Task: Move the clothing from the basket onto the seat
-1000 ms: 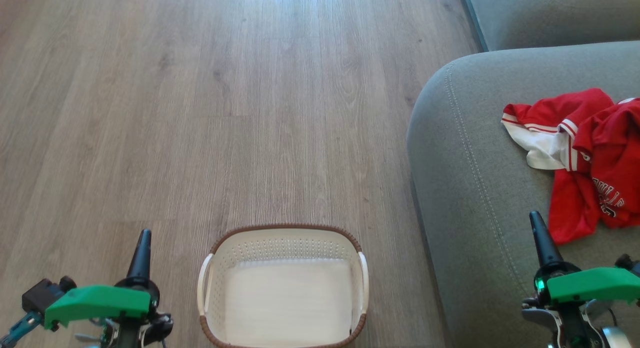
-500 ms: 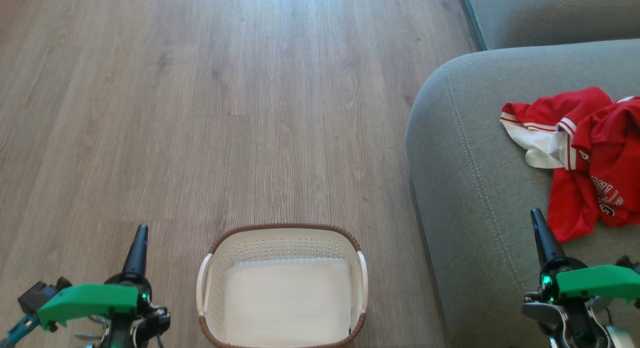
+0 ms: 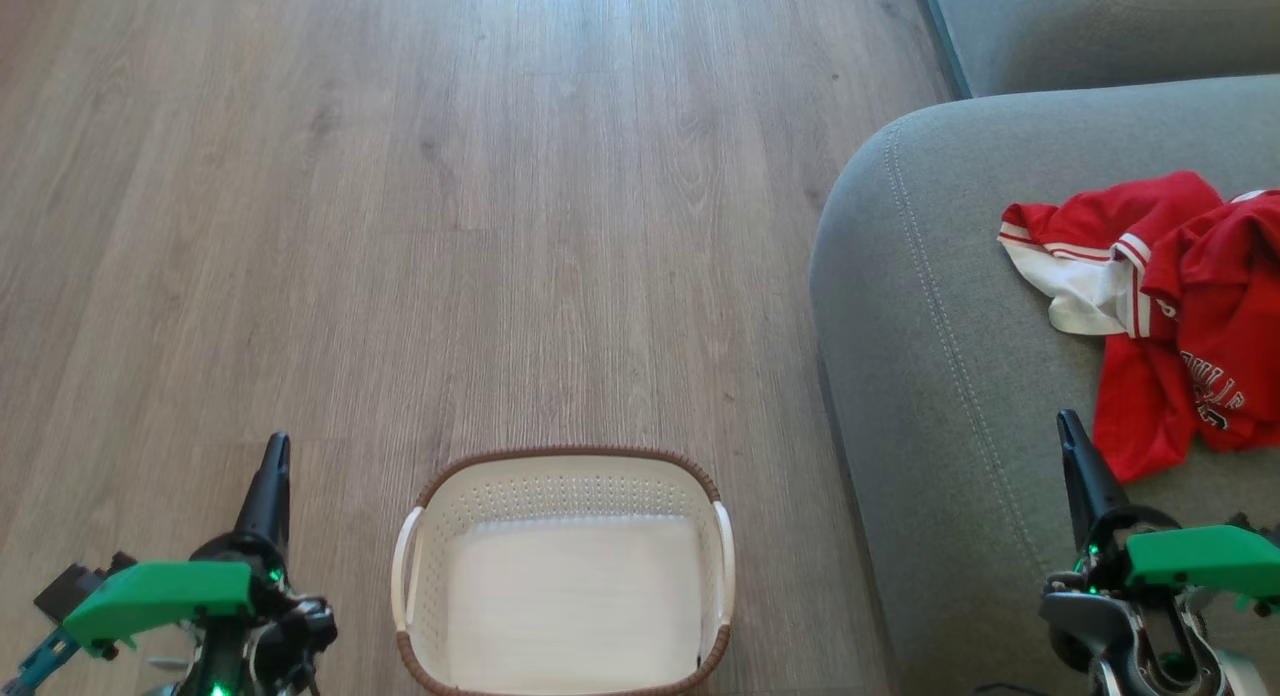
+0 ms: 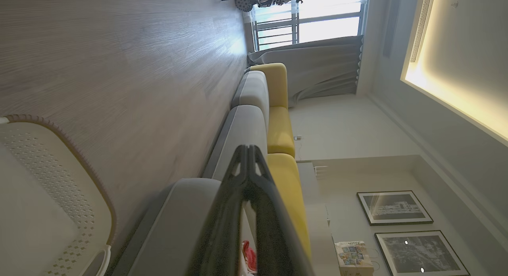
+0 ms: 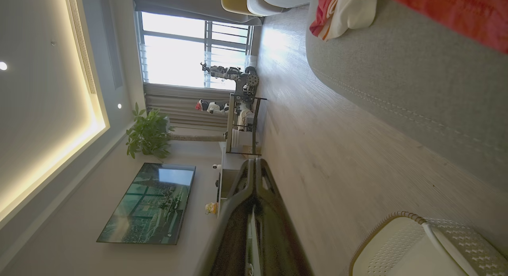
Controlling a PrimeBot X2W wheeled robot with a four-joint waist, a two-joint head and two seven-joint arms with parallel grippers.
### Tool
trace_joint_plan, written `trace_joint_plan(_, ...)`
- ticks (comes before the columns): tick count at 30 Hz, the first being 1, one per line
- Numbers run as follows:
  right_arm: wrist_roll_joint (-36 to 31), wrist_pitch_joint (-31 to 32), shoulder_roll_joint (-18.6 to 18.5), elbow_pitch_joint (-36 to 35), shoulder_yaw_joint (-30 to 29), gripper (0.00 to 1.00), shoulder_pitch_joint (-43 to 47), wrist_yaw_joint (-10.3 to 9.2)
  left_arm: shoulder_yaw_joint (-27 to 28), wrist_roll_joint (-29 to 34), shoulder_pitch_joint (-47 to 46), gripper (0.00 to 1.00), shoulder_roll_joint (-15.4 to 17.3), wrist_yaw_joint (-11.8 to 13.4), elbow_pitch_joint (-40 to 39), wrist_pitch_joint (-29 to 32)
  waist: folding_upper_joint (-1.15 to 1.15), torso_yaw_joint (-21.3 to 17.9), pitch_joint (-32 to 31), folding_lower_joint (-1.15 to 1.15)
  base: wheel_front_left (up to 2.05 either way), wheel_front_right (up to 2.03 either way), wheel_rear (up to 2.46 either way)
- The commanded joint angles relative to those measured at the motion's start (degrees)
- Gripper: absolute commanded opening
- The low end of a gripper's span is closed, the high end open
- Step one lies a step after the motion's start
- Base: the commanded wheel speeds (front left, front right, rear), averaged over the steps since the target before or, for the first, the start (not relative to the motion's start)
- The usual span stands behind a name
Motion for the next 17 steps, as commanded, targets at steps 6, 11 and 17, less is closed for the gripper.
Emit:
trace_joint_plan(6, 4.57, 1.61, 0.37, -1.27, 0.29, 0.00, -3.89, 0.00, 3.48, -4.50, -3.76, 0.00, -0.24, -0.99, -1.26, 1.50, 0.00, -0.08, 0.05, 0.00, 0.00, 0.00, 0.00)
trace_joint_plan(11, 5.34, 1.86, 0.48, -1.18, 0.17, 0.00, -4.03, 0.00, 3.70, -5.30, -3.86, 0.00, -0.34, -1.10, -1.22, 1.74, 0.00, -0.10, 0.06, 0.00, 0.00, 0.00, 0.00)
trace_joint_plan(17, 5.29, 1.91, 0.52, -1.17, 0.11, 0.00, -4.03, 0.00, 3.70, -5.29, -3.86, 0.00, -0.34, -1.10, -1.22, 1.74, 0.00, -0.10, 0.06, 0.00, 0.00, 0.00, 0.00)
